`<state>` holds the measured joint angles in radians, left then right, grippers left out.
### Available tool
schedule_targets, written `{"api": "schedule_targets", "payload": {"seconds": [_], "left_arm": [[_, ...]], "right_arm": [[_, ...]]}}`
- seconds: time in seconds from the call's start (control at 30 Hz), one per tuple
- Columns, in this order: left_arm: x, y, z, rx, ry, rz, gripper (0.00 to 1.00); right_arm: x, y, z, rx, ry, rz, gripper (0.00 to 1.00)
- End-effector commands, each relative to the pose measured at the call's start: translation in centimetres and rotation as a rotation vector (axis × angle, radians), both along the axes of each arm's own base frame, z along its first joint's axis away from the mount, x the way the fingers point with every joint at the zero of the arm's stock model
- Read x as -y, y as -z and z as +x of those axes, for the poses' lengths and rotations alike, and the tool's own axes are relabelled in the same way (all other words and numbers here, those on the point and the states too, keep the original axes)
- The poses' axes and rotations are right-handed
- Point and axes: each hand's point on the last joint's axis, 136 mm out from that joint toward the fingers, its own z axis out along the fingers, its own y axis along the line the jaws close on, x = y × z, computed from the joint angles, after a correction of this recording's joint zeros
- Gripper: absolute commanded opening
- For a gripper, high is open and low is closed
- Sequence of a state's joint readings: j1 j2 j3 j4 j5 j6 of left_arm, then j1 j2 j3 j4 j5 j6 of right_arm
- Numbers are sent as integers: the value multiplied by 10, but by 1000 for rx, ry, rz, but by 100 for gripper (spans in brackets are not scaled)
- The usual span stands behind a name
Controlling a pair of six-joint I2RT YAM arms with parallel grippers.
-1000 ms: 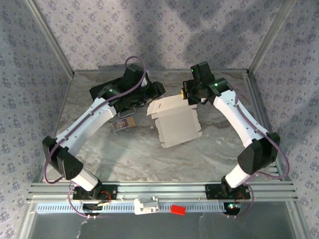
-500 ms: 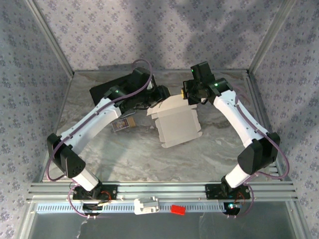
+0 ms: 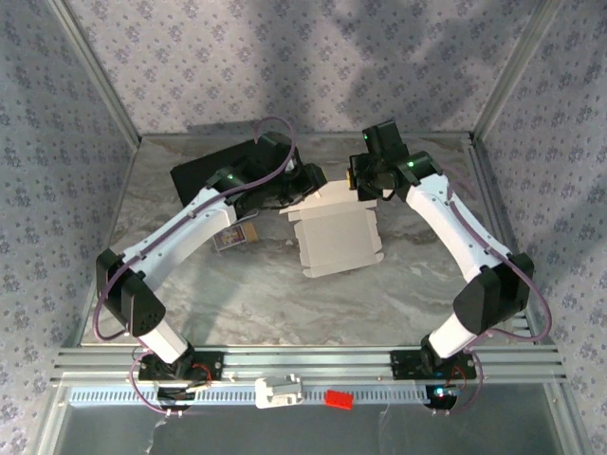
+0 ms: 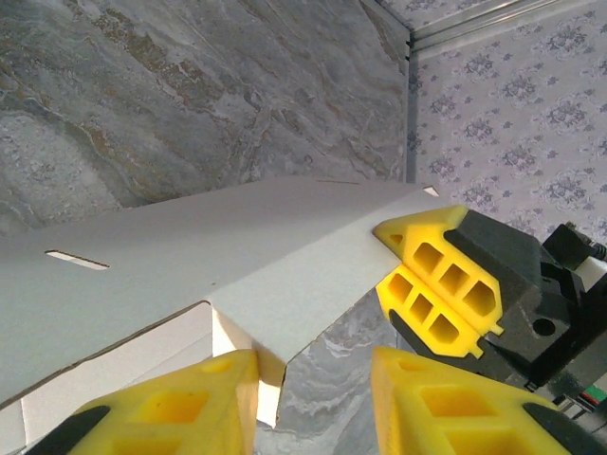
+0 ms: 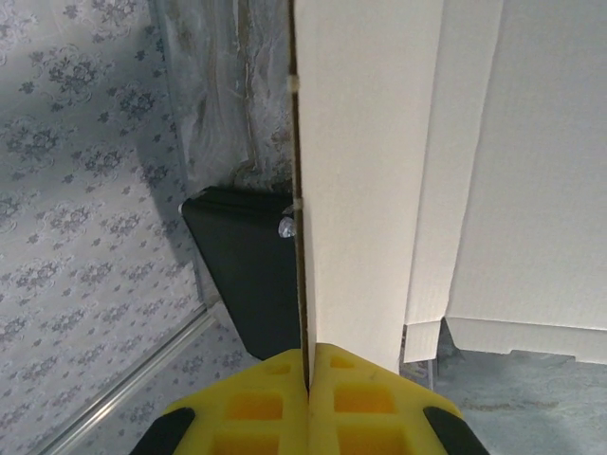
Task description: Fold the paper box
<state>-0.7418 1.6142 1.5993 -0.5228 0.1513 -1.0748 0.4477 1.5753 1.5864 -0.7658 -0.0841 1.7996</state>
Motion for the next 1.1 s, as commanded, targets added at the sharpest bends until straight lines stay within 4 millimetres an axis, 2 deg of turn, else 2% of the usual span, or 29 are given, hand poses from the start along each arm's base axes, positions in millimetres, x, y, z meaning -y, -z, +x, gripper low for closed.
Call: {"api": "schedule_targets", "payload": {"seconds": [0.0, 0.13, 0.2, 0.23, 0.3, 0.37, 0.4, 0.43, 0.5, 0.57, 0.77, 0.93, 1.07], "left_arm": [[6, -23, 9, 93, -4, -62, 36], [-12, -48, 10, 208, -8, -126, 43], [-33, -55, 9, 240, -27, -122, 46], [-48, -52, 9, 232, -51, -107, 46], [-79, -33, 12, 171, -111, -98, 46], [-108, -8, 18, 119, -178, -145, 40], [-122, 11, 21, 89, -218, -164, 35], [-132, 27, 25, 70, -248, -191, 31], [-141, 49, 33, 51, -275, -249, 24], [-137, 61, 42, 60, -285, -310, 21], [-102, 80, 65, 80, -249, -499, 17], [-79, 82, 69, 103, -210, -572, 15], [-59, 84, 63, 86, -156, -551, 16]], "right_arm": [[-4, -12, -14, 0, -7, 41, 0], [10, -10, -10, 2, 21, 60, 0], [16, -8, -3, 7, 39, 123, 0], [18, -6, 0, -1, 47, 178, 0], [23, -5, 1, -20, 61, 251, 0], [34, -13, 2, -14, 75, 276, 0], [39, -16, 2, -13, 84, 282, 0], [43, -20, 0, -11, 92, 293, 0], [50, -24, -1, -15, 106, 317, 0], [55, -25, -3, -25, 115, 334, 0], [67, -30, -2, -18, 149, 371, 0], [72, -32, 1, -12, 163, 376, 0], [71, -27, 1, -17, 162, 378, 0]]}}
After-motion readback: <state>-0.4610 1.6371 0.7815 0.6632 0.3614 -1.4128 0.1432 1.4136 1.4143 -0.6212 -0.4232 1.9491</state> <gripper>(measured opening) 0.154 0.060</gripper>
